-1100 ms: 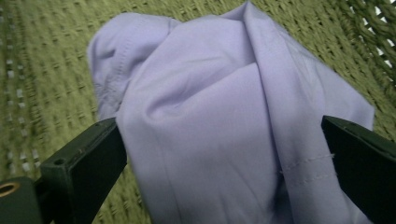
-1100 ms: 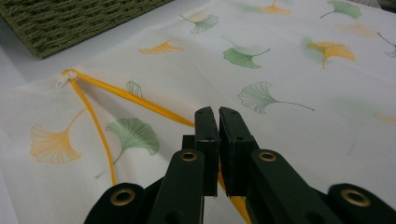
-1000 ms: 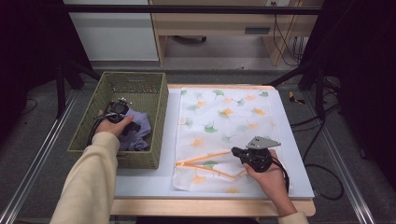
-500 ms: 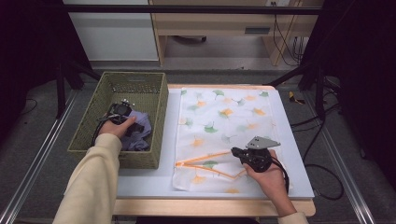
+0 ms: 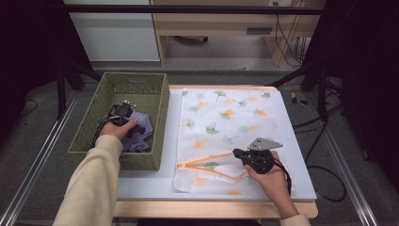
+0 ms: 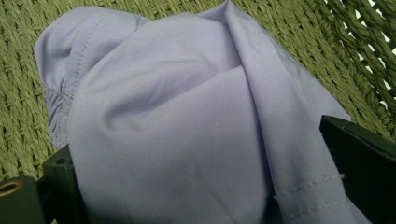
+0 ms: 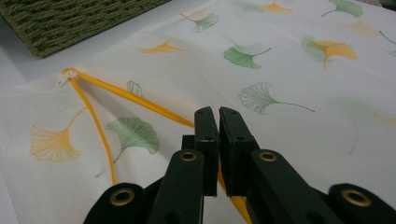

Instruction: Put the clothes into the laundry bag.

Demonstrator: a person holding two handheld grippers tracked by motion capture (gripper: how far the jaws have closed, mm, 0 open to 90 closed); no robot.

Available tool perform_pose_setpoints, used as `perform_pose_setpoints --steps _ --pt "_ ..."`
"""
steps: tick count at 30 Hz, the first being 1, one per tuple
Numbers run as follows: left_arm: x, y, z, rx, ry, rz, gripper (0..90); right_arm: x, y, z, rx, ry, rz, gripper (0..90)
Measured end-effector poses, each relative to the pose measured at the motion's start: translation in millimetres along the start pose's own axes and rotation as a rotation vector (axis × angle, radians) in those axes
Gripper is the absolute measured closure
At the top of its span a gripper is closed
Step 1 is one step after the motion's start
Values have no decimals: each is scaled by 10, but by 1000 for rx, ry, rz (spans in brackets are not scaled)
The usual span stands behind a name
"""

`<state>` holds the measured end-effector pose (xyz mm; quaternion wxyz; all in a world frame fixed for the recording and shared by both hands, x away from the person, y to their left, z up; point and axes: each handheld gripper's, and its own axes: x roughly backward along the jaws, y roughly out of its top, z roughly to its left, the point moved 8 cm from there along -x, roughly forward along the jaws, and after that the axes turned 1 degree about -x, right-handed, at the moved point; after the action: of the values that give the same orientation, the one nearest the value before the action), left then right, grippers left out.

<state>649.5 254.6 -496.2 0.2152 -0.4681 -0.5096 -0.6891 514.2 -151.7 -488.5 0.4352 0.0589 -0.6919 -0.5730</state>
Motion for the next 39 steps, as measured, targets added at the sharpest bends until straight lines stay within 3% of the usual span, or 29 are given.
perform_pose_setpoints --steps 11,18,21,29,33,39 --pt "-38 -11 -7 -14 8 13 10 6 -3 3 -3 -2 4 868" --pt "-52 -18 -11 -3 7 23 22 0 -2 3 2 -2 2 868" --pt "-38 -31 -13 -6 4 43 132 -1 -3 0 4 -3 3 868" --pt "87 -29 -5 -40 5 32 610 -1 -4 1 1 -3 5 868" --pt "172 -6 21 -33 32 -17 698 -1 -4 1 5 -4 4 869" --pt "374 97 47 -32 83 -135 725 -4 -3 1 4 -5 6 871"
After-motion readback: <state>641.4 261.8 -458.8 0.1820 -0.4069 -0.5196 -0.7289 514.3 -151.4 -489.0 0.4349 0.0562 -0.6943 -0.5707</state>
